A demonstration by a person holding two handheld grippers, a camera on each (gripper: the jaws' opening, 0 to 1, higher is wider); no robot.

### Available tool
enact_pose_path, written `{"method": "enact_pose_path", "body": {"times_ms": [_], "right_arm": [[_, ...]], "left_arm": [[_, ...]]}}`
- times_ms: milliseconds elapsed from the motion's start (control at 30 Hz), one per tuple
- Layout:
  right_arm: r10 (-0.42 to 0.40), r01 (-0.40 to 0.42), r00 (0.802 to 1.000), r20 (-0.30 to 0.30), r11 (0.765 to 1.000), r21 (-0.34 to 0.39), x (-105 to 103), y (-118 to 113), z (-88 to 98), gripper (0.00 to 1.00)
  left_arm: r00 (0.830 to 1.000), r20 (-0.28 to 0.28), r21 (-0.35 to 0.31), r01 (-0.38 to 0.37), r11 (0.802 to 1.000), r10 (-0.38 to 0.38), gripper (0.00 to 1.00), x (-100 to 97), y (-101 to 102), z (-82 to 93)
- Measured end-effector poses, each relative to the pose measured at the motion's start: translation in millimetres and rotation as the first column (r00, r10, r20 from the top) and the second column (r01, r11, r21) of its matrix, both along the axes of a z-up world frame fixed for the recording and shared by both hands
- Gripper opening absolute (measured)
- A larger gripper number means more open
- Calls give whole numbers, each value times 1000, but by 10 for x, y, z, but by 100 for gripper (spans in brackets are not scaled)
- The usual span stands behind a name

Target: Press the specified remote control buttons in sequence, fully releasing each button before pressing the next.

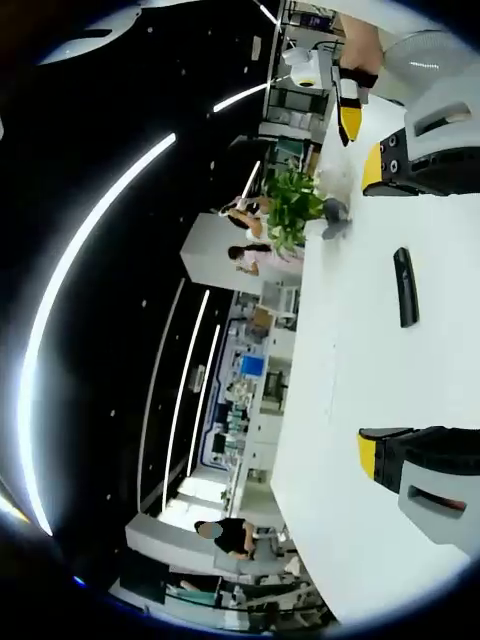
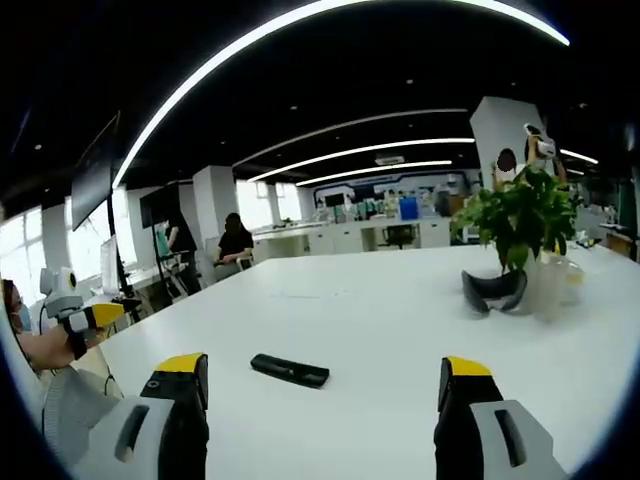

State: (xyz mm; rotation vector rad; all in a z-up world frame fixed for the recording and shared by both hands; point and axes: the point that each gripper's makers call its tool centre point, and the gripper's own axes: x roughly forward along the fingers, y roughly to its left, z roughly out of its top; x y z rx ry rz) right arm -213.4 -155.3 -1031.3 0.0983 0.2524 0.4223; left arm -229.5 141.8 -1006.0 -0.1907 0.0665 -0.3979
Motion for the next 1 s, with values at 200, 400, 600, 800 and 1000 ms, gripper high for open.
{"method": "enact_pose_path", "body": {"times_ms": [200, 400, 600, 800, 1000], "right_arm": [[2, -2, 1000, -3, 1000, -17, -12, 13, -17, 95], [1, -1, 1000, -11, 1000, -11, -16, 7, -40, 95], [12, -12, 1000, -20, 1000, -18, -16, 40, -64, 94], [5, -5, 1000, -16, 999, -36, -15, 33, -71, 94], [-20, 20, 1000, -13, 1000, -17, -24, 1, -39, 94]], "left_arm": [[1000, -4, 0, 6, 1000, -6, 100, 1, -13, -7], [1000, -6, 9, 6, 1000, -6, 100, 0, -11, -14], [1000, -12, 5, 0, 1000, 0, 100, 6, 13, -30], [1000, -14, -2, 8, 1000, -8, 100, 6, -1, -33], [999, -11, 9, 43, 999, -43, 100, -1, -88, -35]]}}
